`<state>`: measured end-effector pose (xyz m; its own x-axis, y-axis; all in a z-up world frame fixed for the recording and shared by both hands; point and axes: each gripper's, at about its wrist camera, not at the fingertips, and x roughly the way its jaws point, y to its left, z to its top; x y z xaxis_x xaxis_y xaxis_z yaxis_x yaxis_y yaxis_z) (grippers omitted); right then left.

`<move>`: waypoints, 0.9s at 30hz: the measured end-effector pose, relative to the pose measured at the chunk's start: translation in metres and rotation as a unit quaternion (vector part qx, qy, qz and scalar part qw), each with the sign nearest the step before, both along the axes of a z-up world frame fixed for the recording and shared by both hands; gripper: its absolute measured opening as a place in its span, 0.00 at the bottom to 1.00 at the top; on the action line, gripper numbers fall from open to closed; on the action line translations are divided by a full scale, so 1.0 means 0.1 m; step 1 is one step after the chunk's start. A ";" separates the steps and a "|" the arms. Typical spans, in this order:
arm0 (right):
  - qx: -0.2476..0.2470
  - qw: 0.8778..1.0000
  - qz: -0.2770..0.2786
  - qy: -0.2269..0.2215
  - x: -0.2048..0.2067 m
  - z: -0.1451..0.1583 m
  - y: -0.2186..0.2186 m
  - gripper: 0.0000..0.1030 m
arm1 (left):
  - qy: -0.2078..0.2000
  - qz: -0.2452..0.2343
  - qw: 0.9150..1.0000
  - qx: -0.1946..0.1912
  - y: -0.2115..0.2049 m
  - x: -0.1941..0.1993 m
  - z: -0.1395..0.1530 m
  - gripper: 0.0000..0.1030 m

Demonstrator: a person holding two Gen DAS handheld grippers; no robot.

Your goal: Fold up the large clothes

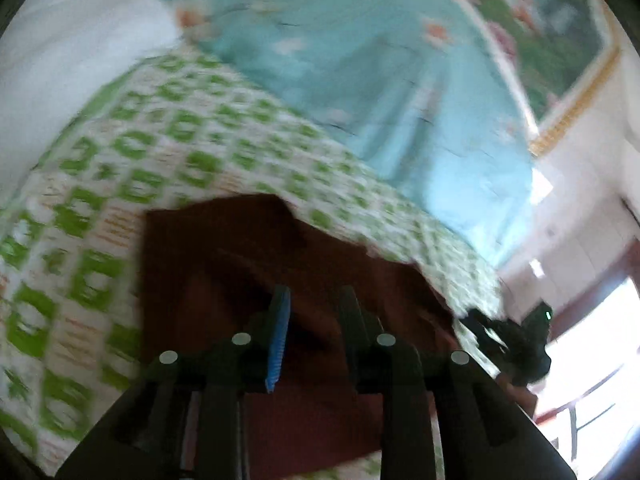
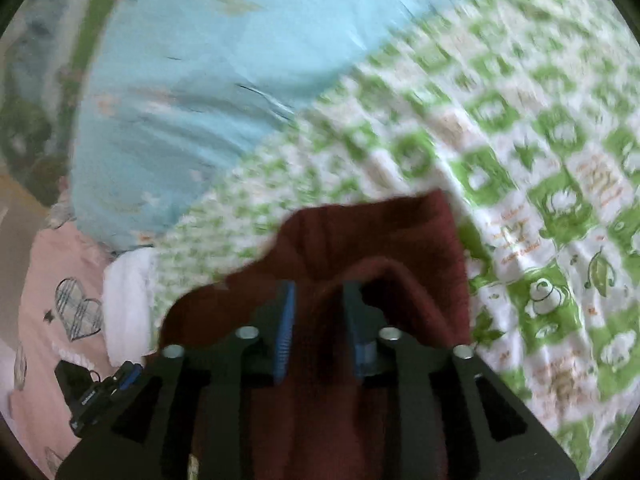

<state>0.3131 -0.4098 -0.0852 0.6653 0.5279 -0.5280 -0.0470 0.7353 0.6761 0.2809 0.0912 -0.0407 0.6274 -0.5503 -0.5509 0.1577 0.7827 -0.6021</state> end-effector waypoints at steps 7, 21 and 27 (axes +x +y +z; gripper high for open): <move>-0.087 0.991 0.096 0.021 0.08 -0.19 0.57 0.41 | 0.028 -0.064 0.996 0.058 -0.65 0.15 -0.31 0.34; -0.052 0.998 -0.010 0.030 -0.02 -0.24 -0.02 0.41 | 0.064 0.097 0.993 0.032 0.52 0.40 -0.56 0.15; -0.053 0.998 0.024 -0.001 -0.38 -0.05 0.35 0.41 | 0.055 0.071 0.996 0.012 0.34 -0.25 -0.42 0.31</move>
<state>0.2747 -0.3744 -0.0902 0.6414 0.5013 -0.5808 -0.0856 0.7990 0.5951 0.2560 0.1257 -0.0823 0.6336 -0.4463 -0.6320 -0.0211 0.8066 -0.5908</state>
